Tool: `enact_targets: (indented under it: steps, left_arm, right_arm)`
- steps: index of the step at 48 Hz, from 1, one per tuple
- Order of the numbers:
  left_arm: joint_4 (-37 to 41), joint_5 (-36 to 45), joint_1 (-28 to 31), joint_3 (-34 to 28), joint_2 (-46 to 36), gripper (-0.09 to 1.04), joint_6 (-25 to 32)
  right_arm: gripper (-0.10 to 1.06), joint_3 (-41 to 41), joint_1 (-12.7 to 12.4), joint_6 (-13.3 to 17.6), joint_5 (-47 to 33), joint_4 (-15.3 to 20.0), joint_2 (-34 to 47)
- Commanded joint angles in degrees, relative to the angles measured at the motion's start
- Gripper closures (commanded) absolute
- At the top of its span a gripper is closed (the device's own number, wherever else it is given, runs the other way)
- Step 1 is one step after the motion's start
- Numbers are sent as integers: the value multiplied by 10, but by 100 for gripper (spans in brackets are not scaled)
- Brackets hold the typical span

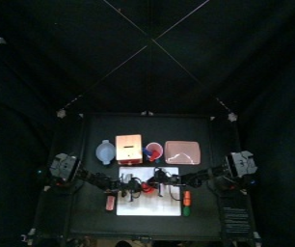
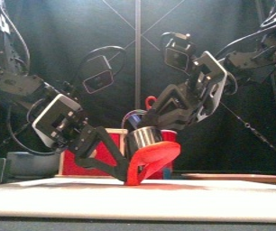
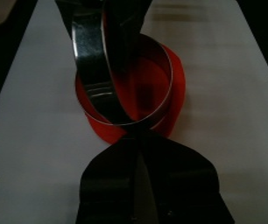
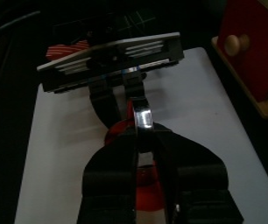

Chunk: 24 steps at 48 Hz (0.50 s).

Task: Get the cutter from the drawer then cut the dough then place the extra dough in the bowl
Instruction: Place the extra dough in the bowl

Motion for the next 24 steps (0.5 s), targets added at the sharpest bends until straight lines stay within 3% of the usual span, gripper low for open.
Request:
enact_targets:
  steps: [1, 24]
  left_arm:
    - [0, -1, 1, -5, -6, 41, -1]
    - [0, -1, 1, -5, -6, 41, -2]
  right_arm:
    - [47, -4, -5, -1, -8, -3, -31]
    - [47, 19, -17, -1, -37, -4, -53]
